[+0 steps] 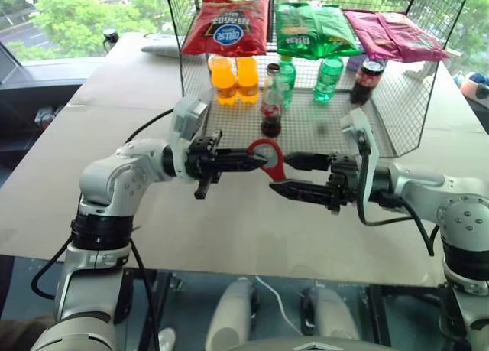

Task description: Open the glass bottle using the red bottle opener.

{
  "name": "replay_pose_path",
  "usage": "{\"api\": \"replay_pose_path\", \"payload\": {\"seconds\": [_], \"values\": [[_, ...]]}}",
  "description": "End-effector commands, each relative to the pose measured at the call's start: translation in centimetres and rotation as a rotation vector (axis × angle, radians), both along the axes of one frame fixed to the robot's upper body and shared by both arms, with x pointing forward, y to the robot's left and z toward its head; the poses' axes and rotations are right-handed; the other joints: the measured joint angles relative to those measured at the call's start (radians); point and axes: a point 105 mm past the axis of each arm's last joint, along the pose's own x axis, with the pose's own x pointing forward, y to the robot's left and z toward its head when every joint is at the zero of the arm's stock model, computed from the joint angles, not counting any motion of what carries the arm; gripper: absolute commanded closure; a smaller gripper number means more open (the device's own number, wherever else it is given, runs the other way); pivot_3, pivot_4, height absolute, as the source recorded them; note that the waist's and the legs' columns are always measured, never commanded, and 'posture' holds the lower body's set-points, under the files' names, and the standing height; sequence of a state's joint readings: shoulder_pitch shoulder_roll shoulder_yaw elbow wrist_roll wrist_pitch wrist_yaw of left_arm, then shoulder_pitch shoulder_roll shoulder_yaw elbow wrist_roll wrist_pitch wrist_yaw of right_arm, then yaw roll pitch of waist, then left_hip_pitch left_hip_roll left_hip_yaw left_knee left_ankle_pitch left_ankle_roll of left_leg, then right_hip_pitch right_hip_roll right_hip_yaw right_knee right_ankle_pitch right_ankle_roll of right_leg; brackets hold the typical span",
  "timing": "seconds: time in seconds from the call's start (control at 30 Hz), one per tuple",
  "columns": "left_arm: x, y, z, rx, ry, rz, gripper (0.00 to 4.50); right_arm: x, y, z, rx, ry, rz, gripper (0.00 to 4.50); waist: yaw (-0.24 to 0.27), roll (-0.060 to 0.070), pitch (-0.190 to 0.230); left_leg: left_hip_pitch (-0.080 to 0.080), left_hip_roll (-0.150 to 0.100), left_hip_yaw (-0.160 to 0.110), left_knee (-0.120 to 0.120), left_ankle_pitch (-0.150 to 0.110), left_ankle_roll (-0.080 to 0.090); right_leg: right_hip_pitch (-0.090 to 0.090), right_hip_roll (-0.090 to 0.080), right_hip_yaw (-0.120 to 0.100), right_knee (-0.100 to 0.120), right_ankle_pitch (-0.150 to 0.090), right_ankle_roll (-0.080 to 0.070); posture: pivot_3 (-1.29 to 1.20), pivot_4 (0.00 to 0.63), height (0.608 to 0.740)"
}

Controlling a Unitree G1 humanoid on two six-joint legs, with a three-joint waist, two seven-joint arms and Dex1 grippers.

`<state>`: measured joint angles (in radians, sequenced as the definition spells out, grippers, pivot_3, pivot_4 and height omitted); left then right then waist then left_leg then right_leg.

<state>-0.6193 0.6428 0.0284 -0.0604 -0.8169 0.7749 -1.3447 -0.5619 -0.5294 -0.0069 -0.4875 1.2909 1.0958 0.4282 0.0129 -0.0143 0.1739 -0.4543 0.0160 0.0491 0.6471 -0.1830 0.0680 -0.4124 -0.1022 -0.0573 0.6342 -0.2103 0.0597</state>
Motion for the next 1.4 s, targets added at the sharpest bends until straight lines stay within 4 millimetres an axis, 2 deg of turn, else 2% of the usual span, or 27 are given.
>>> {"api": "replay_pose_path", "payload": {"seconds": [0.03, 0.57, 0.6, 0.63, 0.67, 0.7, 0.73, 0.77, 1.07, 1.2, 1.33, 1.4], "values": [[-0.6, -0.4, 0.9, -0.002, -0.060, -0.035, 4.50, -0.5, 0.4, 0.3, -0.007, 0.006, 0.039, 2.19, 0.001, 0.000, 0.000, 0.000, 0.000, 0.000, 0.000, 0.000, 0.000, 0.000, 0.000, 0.000, 0.000, 0.000, 0.000, 0.00, 0.150, 0.740], [-0.6, -0.5, 1.2, -0.002, -0.086, -0.037, 4.50, -0.2, 0.4, -1.5, -0.061, 0.038, 0.017, 2.19, 0.000, 0.000, 0.000, -0.002, 0.000, 0.000, 0.000, 0.000, 0.000, -0.002, 0.000, 0.000, 0.000, 0.000, 0.000, 0.00, 0.150, 0.740], [-0.6, -0.5, 1.2, -0.002, -0.087, -0.039, 4.50, -0.1, 0.4, -1.6, -0.063, 0.038, 0.010, 2.62, 0.000, 0.000, 0.000, -0.002, 0.000, 0.000, 0.000, 0.000, 0.000, -0.002, 0.000, 0.000, 0.000, 0.000, 0.000, 0.00, 0.150, 0.740], [-0.6, -0.5, 1.2, -0.002, -0.088, -0.040, 4.50, 0.0, 0.4, -1.7, -0.064, 0.037, 0.006, 2.76, 0.001, 0.000, 0.000, -0.002, 0.000, 0.000, 0.000, 0.000, 0.000, -0.002, 0.000, 0.000, 0.000, 0.000, 0.000, 0.00, 0.150, 0.740], [-0.6, -0.6, 1.2, -0.001, -0.088, -0.042, 4.50, 0.0, 0.4, -1.7, -0.063, 0.038, 0.004, 3.11, 0.000, 0.000, 0.000, -0.002, 0.000, 0.000, 0.000, 0.000, 0.000, -0.002, 0.000, 0.000, 0.000, 0.000, 0.000, 0.00, 0.150, 0.740], [-0.7, -0.6, 1.2, 0.001, -0.089, -0.045, 4.50, 0.1, 0.4, -1.6, -0.059, 0.040, 0.003, 3.83, 0.000, 0.000, 0.000, -0.002, 0.000, 0.000, 0.000, 0.000, 0.000, -0.002, 0.000, 0.000, 0.000, 0.000, 0.000, 0.00, 0.150, 0.740], [-0.7, -0.6, 1.2, 0.003, -0.090, -0.047, 4.50, 0.1, 0.4, -1.6, -0.056, 0.042, 0.003, 3.83, 0.000, 0.000, 0.000, -0.002, 0.000, 0.000, 0.000, 0.000, 0.000, -0.002, 0.000, 0.000, 0.000, 0.000, 0.000, 0.00, 0.150, 0.740], [-0.7, -0.6, 1.1, 0.006, -0.096, -0.052, 4.50, 0.1, 0.4, -1.6, -0.052, 0.044, 0.001, 4.33, 0.000, 0.000, 0.000, -0.002, 0.000, 0.000, 0.000, 0.000, 0.000, -0.002, 0.000, 0.000, 0.000, 0.000, 0.000, 0.00, 0.150, 0.740], [-1.0, -0.6, 0.9, 0.024, -0.077, -0.086, 4.50, 0.0, 0.3, -2.0, -0.068, 0.054, -0.004, 4.42, 0.000, 0.000, 0.000, -0.003, 0.000, 0.000, 0.000, 0.000, 0.000, -0.002, 0.001, 0.000, 0.000, 0.000, 0.000, 0.00, 0.150, 0.740], [-0.6, -0.3, 1.2, 0.016, -0.080, -0.052, 3.17, 0.4, 0.1, -2.3, -0.076, 0.055, -0.040, 4.50, 0.001, 0.000, 0.000, -0.003, 0.000, 0.000, 0.000, 0.000, 0.000, -0.003, 0.001, 0.000, 0.000, 0.000, 0.000, 0.00, 0.150, 0.740], [-0.3, -0.1, 1.3, 0.016, -0.072, 0.008, 1.32, 1.0, -0.3, -2.7, -0.079, 0.038, -0.107, 4.50, 0.000, 0.000, 0.000, -0.004, 0.000, 0.000, 0.000, 0.000, 0.000, -0.003, 0.000, 0.000, -0.001, 0.000, 0.000, 0.00, 0.150, 0.740], [0.0, 0.3, 1.1, 0.019, -0.076, 0.066, 0.53, 1.5, -0.6, -2.8, -0.078, 0.022, -0.162, 4.50, 0.000, 0.000, 0.000, -0.004, 0.000, 0.000, 0.000, 0.000, 0.000, -0.003, 0.000, 0.000, -0.001, 0.000, 0.000, 0.00, 0.150, 0.740]]}}
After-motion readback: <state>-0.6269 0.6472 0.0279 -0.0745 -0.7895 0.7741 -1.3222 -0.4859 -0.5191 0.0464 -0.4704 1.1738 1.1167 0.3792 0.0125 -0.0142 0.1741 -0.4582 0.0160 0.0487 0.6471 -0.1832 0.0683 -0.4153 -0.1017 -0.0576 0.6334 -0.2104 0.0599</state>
